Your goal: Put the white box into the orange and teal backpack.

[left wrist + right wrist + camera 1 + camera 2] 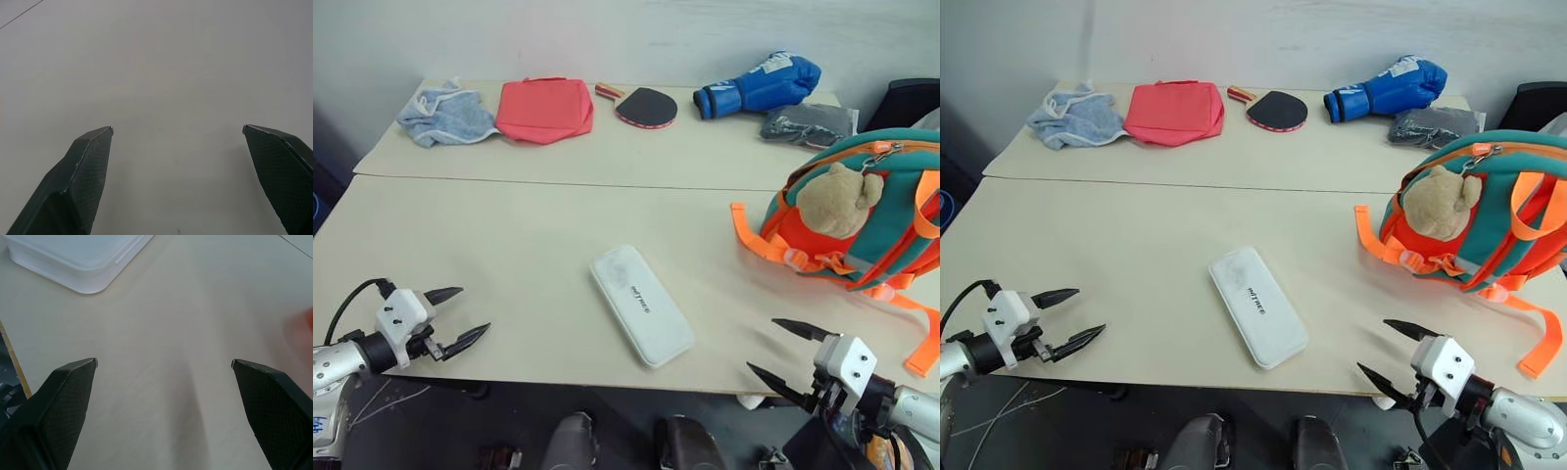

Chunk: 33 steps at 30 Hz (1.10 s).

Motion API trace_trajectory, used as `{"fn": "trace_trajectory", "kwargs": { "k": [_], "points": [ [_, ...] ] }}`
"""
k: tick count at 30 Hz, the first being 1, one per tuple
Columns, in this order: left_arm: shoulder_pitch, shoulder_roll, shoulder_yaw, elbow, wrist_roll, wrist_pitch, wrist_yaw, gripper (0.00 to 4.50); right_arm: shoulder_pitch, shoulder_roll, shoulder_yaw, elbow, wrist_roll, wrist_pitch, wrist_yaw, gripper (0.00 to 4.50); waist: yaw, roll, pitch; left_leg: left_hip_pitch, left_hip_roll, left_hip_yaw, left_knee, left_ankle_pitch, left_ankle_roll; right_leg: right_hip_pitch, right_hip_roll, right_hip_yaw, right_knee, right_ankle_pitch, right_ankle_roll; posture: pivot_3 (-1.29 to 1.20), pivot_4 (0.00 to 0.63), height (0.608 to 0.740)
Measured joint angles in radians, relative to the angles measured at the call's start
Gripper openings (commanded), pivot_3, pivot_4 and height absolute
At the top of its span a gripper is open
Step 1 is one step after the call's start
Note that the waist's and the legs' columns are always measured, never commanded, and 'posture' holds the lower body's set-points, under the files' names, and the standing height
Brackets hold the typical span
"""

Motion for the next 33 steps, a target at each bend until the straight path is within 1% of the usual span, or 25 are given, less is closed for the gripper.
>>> {"fn": "trace_trajectory", "kwargs": {
  "k": [4, 7, 9, 11, 14, 17, 18, 20, 22, 23, 25, 29, 33],
  "points": [
    [-0.004, 0.000, -0.010, -0.009, -0.006, 0.008, -0.006, 4.46, 0.001, 0.000, 0.000, -0.002, 0.007, 0.000, -0.001, 4.50, 0.000, 0.000, 0.000, 0.000, 0.000, 0.000, 0.000, 0.000, -0.001, 0.000, 0.000, 0.000, 0.000, 0.000, 0.000, 0.00, 0.150, 0.740],
    [-0.018, 0.001, -0.015, -0.029, -0.042, 0.056, -0.035, 4.46, 0.018, 0.000, 0.000, -0.009, 0.017, 0.007, -0.001, 4.50, 0.001, 0.000, 0.000, -0.001, 0.000, 0.000, 0.000, 0.000, -0.001, 0.000, 0.000, 0.000, -0.001, 0.000, 0.000, 0.00, 0.150, 0.740],
    [-0.028, 0.009, -0.031, -0.052, -0.065, 0.091, -0.070, 4.07, 0.027, 0.001, 0.009, -0.032, 0.027, 0.020, -0.005, 4.50, 0.002, 0.000, 0.000, -0.001, 0.000, 0.000, 0.000, 0.000, -0.001, 0.000, 0.000, 0.000, 0.000, 0.000, 0.000, 0.00, 0.150, 0.740],
    [-0.064, 0.012, -0.061, -0.066, -0.075, 0.121, -0.087, 3.54, 0.030, 0.004, 0.021, -0.068, 0.044, 0.041, -0.011, 4.50, 0.003, 0.000, 0.000, 0.000, 0.000, 0.000, 0.000, 0.000, 0.000, 0.000, 0.000, 0.000, 0.001, 0.000, 0.000, 0.00, 0.150, 0.740],
    [-0.153, 0.012, -0.110, -0.070, -0.067, 0.134, -0.088, 2.58, 0.042, 0.003, 0.022, -0.128, 0.076, 0.078, -0.011, 3.88, 0.004, 0.000, 0.000, 0.000, 0.000, 0.000, 0.000, 0.001, 0.000, 0.000, 0.000, 0.000, 0.002, 0.000, 0.000, 0.00, 0.150, 0.740],
    [-0.315, 0.000, -0.182, -0.023, -0.016, 0.140, -0.061, 1.68, 0.078, -0.031, 0.034, -0.197, 0.087, 0.111, 0.010, 2.88, 0.011, 0.000, 0.000, 0.000, -0.001, 0.000, 0.001, 0.001, 0.000, 0.000, 0.001, -0.001, 0.002, 0.000, 0.000, 0.00, 0.150, 0.740],
    [-0.392, -0.018, -0.209, 0.013, 0.007, 0.139, -0.045, 1.31, 0.086, -0.047, 0.049, -0.223, 0.088, 0.126, 0.017, 2.45, 0.013, 0.000, 0.000, 0.000, -0.001, 0.000, 0.001, 0.001, 0.000, 0.000, 0.001, -0.001, 0.002, 0.001, 0.001, 0.00, 0.150, 0.740],
    [-0.514, -0.065, -0.260, 0.081, 0.045, 0.137, -0.021, 0.76, 0.098, -0.067, 0.090, -0.264, 0.086, 0.153, 0.033, 1.87, 0.017, -0.001, -0.001, -0.001, -0.001, 0.000, 0.003, 0.001, 0.000, 0.001, 0.002, -0.001, 0.002, 0.001, 0.002, 0.00, 0.150, 0.740],
    [-0.626, -0.122, -0.316, 0.175, 0.090, 0.131, 0.003, 0.11, 0.095, -0.099, 0.152, -0.288, 0.068, 0.180, 0.051, 1.15, 0.018, -0.001, -0.001, -0.001, -0.002, 0.001, 0.005, 0.001, 0.000, 0.000, 0.003, -0.001, 0.003, 0.002, 0.003, 0.00, 0.150, 0.740],
    [-0.693, -0.162, -0.353, 0.247, 0.121, 0.128, 0.016, 0.00, 0.082, -0.107, 0.197, -0.290, 0.050, 0.192, 0.057, 0.71, 0.020, -0.002, -0.001, -0.002, -0.001, 0.001, 0.008, 0.001, 0.000, 0.000, 0.004, -0.001, 0.004, 0.002, 0.004, 0.00, 0.150, 0.740],
    [-0.764, -0.210, -0.404, 0.341, 0.164, 0.102, 0.026, 0.00, 0.048, -0.105, 0.260, -0.290, 0.024, 0.202, 0.055, 0.08, 0.018, -0.002, 0.000, -0.003, -0.001, 0.003, 0.012, 0.001, -0.001, -0.001, 0.004, -0.002, 0.007, 0.001, 0.005, 0.00, 0.150, 0.740],
    [-0.876, -0.303, -0.478, 0.504, 0.228, 0.045, 0.033, 0.00, -0.055, -0.071, 0.384, -0.282, -0.048, 0.233, 0.015, 0.04, 0.016, -0.004, 0.000, -0.003, -0.001, 0.007, 0.017, 0.001, -0.003, -0.002, 0.004, -0.003, 0.009, 0.001, 0.007, 0.00, 0.150, 0.740],
    [-0.937, -0.360, -0.502, 0.588, 0.241, 0.004, 0.020, 0.00, -0.125, -0.055, 0.441, -0.251, -0.123, 0.281, -0.048, 0.04, 0.020, -0.004, 0.001, -0.004, -0.001, 0.008, 0.017, 0.001, -0.003, -0.003, 0.003, -0.003, 0.009, 0.001, 0.007, 0.00, 0.150, 0.740]
  ]
}}
